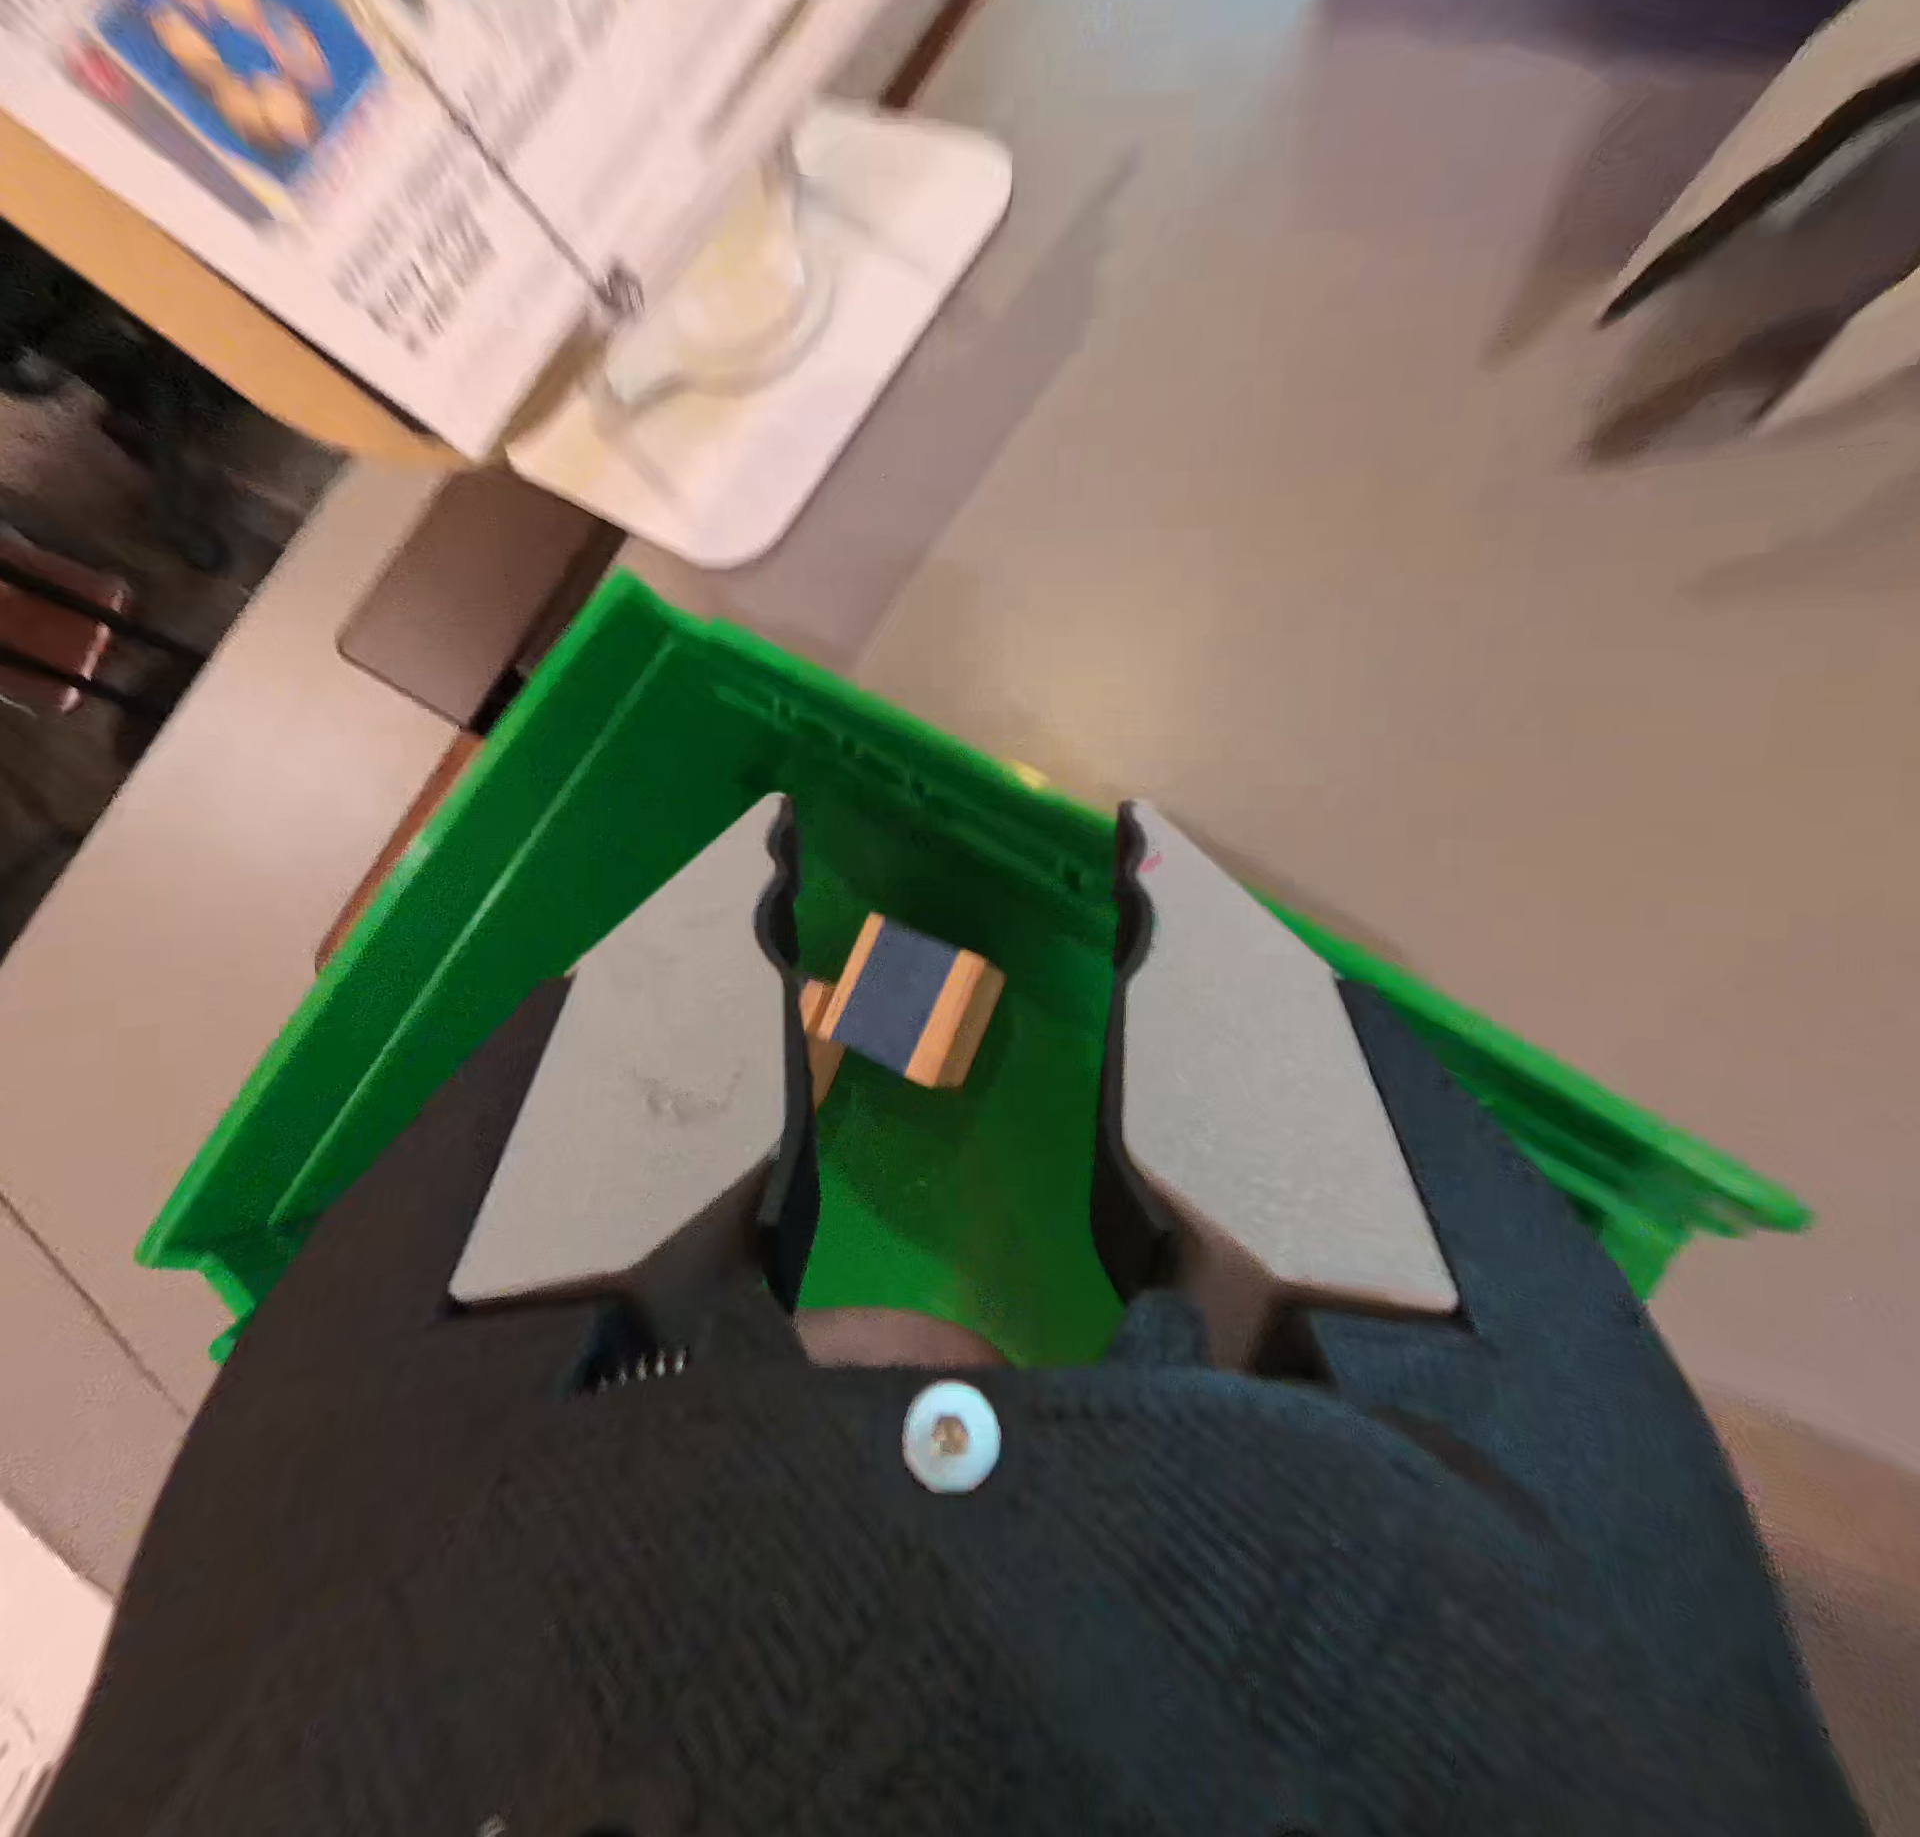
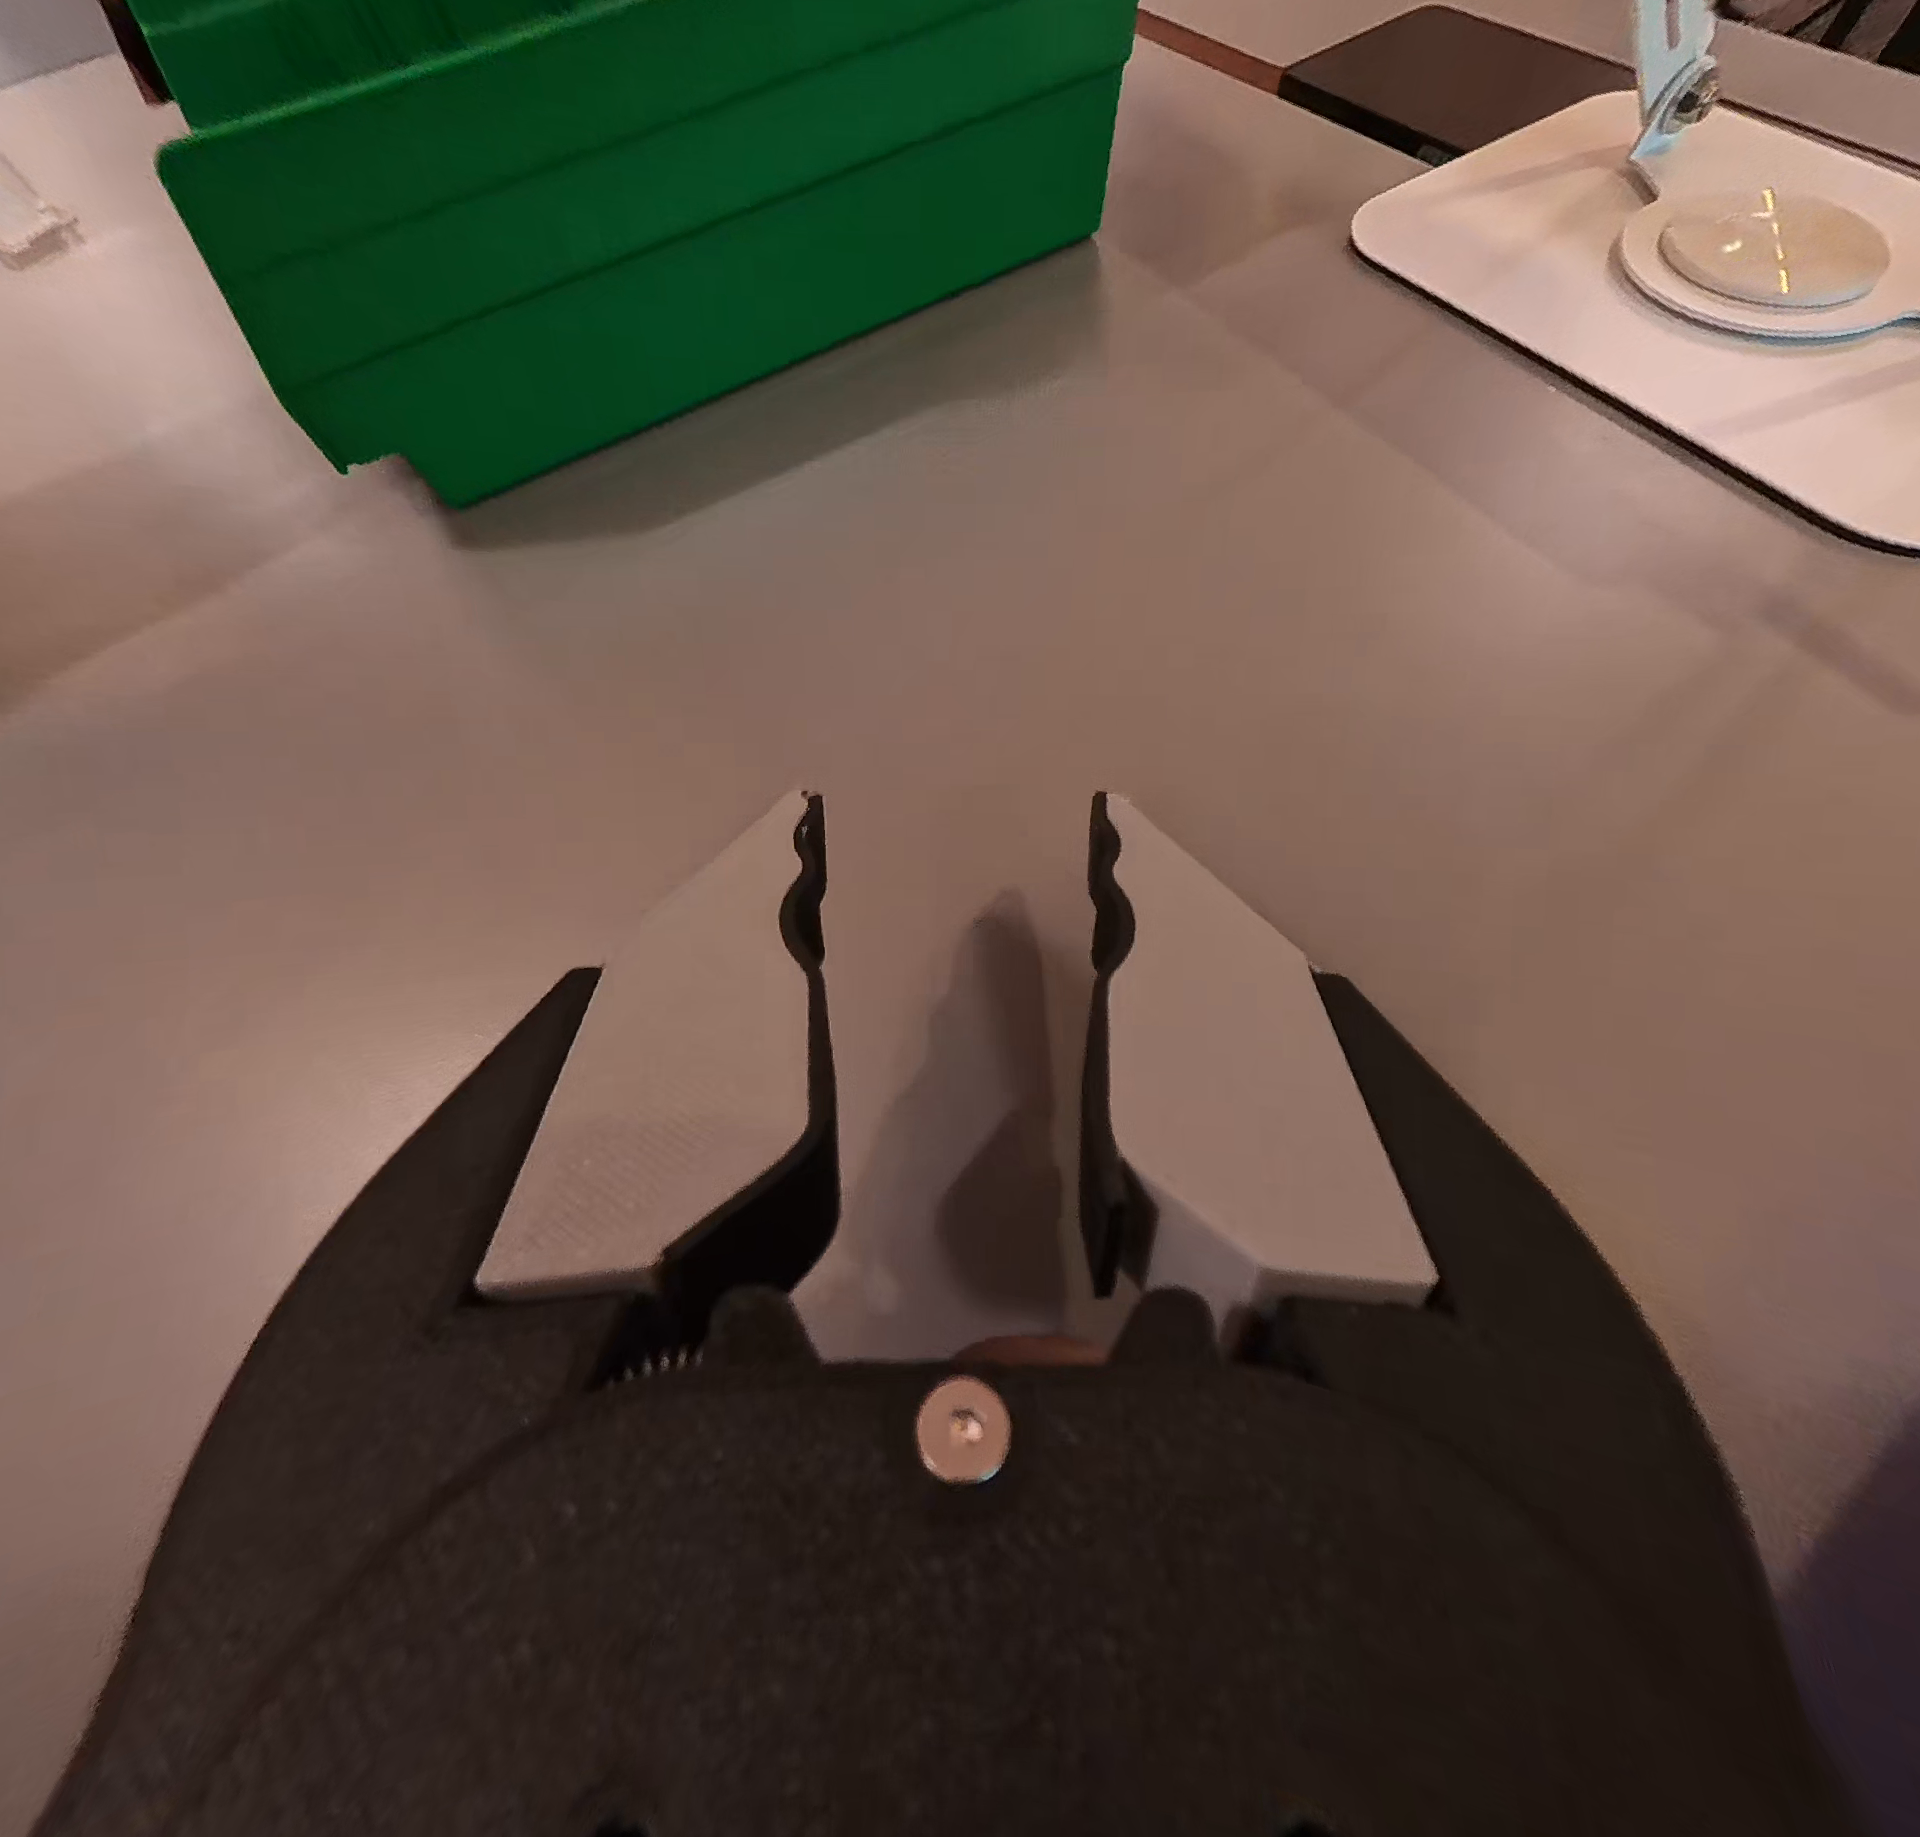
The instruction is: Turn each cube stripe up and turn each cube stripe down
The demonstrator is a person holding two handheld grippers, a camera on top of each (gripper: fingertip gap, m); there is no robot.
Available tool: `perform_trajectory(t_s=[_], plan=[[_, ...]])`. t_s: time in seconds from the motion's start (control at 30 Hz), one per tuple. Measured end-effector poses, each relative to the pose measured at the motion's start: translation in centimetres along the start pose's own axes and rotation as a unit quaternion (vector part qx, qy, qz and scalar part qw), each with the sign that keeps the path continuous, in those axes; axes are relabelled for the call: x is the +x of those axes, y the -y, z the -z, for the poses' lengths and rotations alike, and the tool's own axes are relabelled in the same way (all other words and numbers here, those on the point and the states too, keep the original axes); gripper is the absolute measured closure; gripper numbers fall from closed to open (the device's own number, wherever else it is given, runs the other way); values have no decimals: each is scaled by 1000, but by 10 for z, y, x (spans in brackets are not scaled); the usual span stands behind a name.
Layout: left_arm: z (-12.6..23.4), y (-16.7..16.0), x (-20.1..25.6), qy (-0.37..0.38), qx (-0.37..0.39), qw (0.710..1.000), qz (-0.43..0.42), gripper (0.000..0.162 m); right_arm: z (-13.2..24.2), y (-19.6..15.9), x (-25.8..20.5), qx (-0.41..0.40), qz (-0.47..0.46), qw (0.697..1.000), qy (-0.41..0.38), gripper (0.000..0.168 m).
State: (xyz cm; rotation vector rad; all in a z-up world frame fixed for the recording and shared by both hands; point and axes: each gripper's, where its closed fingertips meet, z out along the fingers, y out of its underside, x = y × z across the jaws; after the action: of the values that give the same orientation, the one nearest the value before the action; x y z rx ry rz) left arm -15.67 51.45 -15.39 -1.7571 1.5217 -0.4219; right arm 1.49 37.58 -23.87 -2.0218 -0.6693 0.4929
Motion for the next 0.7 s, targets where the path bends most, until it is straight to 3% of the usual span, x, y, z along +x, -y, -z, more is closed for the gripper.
perform_trajectory(t_s=[0.27,0.4,0.53,0.63,0.7], plan=[[-49,-83,-9,-40,-198,977,-63,101,-6,-7,-3,-15,7,1000,5,120],[-60,-114,-17,-20,-269,959,-90,111,-3,-4,-3,-9,5,1000,5,121],[-59,-95,-17,-5,-205,975,-81,116,0,-1,-5,-2,7,1000,9,122],[-35,-77,-28,51,-152,983,-89,117,0,-3,-10,-7,8,1000,22,121],[-11,-49,-31,92,-71,990,-83,117,0,-2,-19,-7,11,999,45,121]])
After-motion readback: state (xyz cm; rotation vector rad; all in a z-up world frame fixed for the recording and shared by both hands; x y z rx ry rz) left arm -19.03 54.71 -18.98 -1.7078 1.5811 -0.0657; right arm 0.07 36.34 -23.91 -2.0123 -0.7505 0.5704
